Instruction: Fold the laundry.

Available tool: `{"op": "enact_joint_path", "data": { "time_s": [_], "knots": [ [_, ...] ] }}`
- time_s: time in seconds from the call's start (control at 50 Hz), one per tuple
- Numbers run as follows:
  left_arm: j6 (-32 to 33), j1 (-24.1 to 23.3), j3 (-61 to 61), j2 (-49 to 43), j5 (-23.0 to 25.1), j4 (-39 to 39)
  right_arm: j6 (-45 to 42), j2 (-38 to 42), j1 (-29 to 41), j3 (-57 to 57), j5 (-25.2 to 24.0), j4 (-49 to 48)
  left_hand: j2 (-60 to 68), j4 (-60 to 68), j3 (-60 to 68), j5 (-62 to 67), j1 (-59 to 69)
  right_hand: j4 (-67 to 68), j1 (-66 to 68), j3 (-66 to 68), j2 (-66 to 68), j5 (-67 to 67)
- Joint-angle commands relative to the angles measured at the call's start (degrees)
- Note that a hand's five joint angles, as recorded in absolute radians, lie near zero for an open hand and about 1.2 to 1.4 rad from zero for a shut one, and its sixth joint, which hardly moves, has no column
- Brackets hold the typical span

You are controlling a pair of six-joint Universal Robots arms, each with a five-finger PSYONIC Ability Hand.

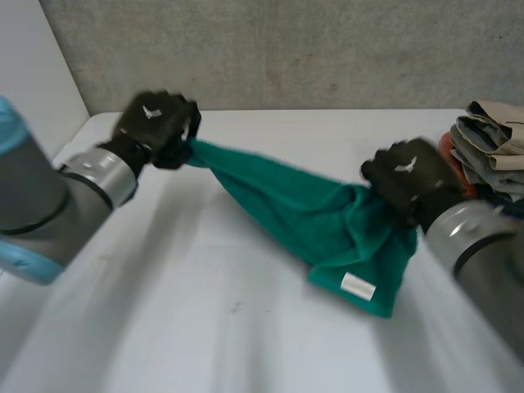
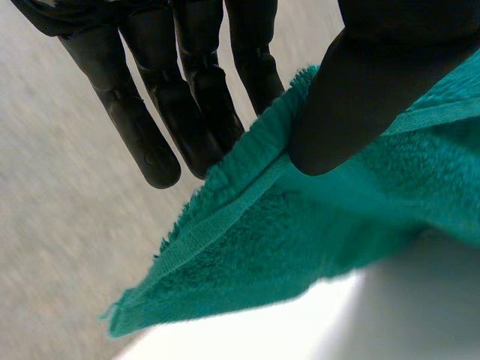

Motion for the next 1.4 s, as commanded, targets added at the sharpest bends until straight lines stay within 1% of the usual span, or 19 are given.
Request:
{"op": "enact_joint_path", "data": {
  "time_s": [0.02,0.08,0.18,0.3,0.32,0.44,0.5,0.54,0.6,0.66,0.72,0.74,0.82,0.94,1.14,1.2,1.26,1.32,1.4],
  "knots": [
    [-3.6,0.3,-8.7,16.3,0.4,-0.7,-6.4,-0.9,-7.7,-14.9,-3.8,17.4,11.5,11.5,11.9,14.1,14.3,11.6,18.2,12.4,13.6,13.6],
    [-3.5,0.7,-12.2,20.3,0.5,-0.3,-6.9,0.9,-9.4,-18.2,-4.5,18.2,11.5,11.5,11.9,14.1,14.3,11.6,18.2,12.4,13.6,13.6],
    [-3.3,0.9,-15.0,20.4,0.0,-0.2,-8.0,11.6,-10.0,-23.8,-8.0,14.7,11.5,11.5,11.9,14.1,14.3,11.6,18.2,12.4,13.6,13.6],
    [-2.8,0.8,-15.5,12.4,0.5,0.0,-8.4,20.1,-9.9,-24.4,-14.0,12.7,11.5,11.5,11.9,14.1,14.3,11.6,18.2,12.4,13.6,13.6],
    [-2.3,0.6,-14.5,7.7,0.4,0.2,-8.6,23.9,-9.9,-25.4,-15.1,12.3,11.5,11.5,11.9,14.1,14.3,11.6,18.2,12.4,13.6,13.6],
    [0.2,0.5,-7.0,-3.9,-0.8,0.9,-9.0,32.8,-10.1,-30.3,-15.2,6.7,11.5,11.5,11.9,14.1,14.3,11.6,18.2,12.4,13.6,13.6],
    [0.6,-0.5,-3.1,-7.6,-2.5,0.3,-8.9,34.5,-10.4,-31.9,-13.7,3.4,11.5,11.5,11.9,14.1,14.3,-34.0,-27.3,-33.1,-31.9,-31.9],
    [0.8,-0.9,-2.6,-7.8,-3.3,-0.2,-7.9,33.9,-10.6,-31.4,-10.6,2.0,11.5,11.5,11.9,14.1,14.3,-51.9,-45.2,-51.1,-49.9,-49.8],
    [0.7,-2.7,-2.6,-7.7,-4.1,-1.0,-5.6,33.4,-10.4,-30.5,-6.3,2.0,11.5,11.5,11.9,14.1,14.3,-54.1,-47.5,-53.3,-52.1,-52.1],
    [0.5,-3.4,-3.9,-6.4,-4.2,-1.2,3.6,28.6,-10.5,-27.0,-1.0,3.1,11.5,11.5,11.9,14.1,14.3,-58.4,-51.8,-57.6,-56.4,-56.4],
    [0.4,-2.9,-6.7,-2.7,-3.8,-1.2,17.3,21.0,-10.8,-21.4,2.1,4.7,11.5,11.5,11.9,14.1,14.3,-58.4,-51.8,-57.6,-56.4,-56.4],
    [0.5,-2.8,-7.5,-1.8,-3.7,-1.1,23.2,18.5,-10.7,-18.7,2.0,5.5,11.5,11.5,11.9,14.1,14.3,-58.4,-51.8,-57.6,-56.4,-56.4],
    [0.6,-2.8,-10.2,1.1,-3.6,-0.6,34.4,16.2,-10.8,-12.6,0.3,6.6,11.5,11.5,11.9,14.1,14.3,-58.4,-51.8,-57.6,-56.4,-56.4],
    [0.4,-2.8,-11.4,3.6,-3.5,-0.6,39.0,17.9,-9.9,-10.1,0.4,6.5,11.5,11.5,11.9,14.1,14.3,-58.4,-51.8,-57.6,-56.4,-56.4],
    [0.1,-3.5,-11.5,4.7,-3.6,-0.5,43.0,35.1,-2.7,-21.1,5.0,6.3,11.5,11.5,11.9,14.1,14.3,-58.2,-51.5,-57.4,-56.1,-56.1],
    [0.1,-3.4,-11.4,4.7,-3.6,-0.5,43.0,39.4,-1.5,-25.2,9.2,6.5,11.5,11.5,11.9,14.1,14.3,-45.4,-38.8,-44.6,-43.4,-43.4],
    [0.1,-3.2,-11.4,4.9,-3.8,-0.5,43.0,39.8,-1.3,-26.5,14.4,4.5,11.5,11.5,11.9,14.1,14.3,11.4,18.1,12.2,13.4,13.4],
    [0.4,-2.8,-11.4,5.8,-4.5,-0.5,42.1,36.7,-2.2,-25.6,17.2,-0.6,11.5,11.5,11.9,14.1,14.3,11.6,18.2,12.4,13.6,13.6],
    [0.7,-1.5,-11.2,8.3,-4.7,-0.7,34.9,24.3,-3.3,-21.9,14.0,-2.8,11.5,11.5,11.9,14.1,14.3,11.6,18.2,12.4,13.6,13.6]
  ]
}}
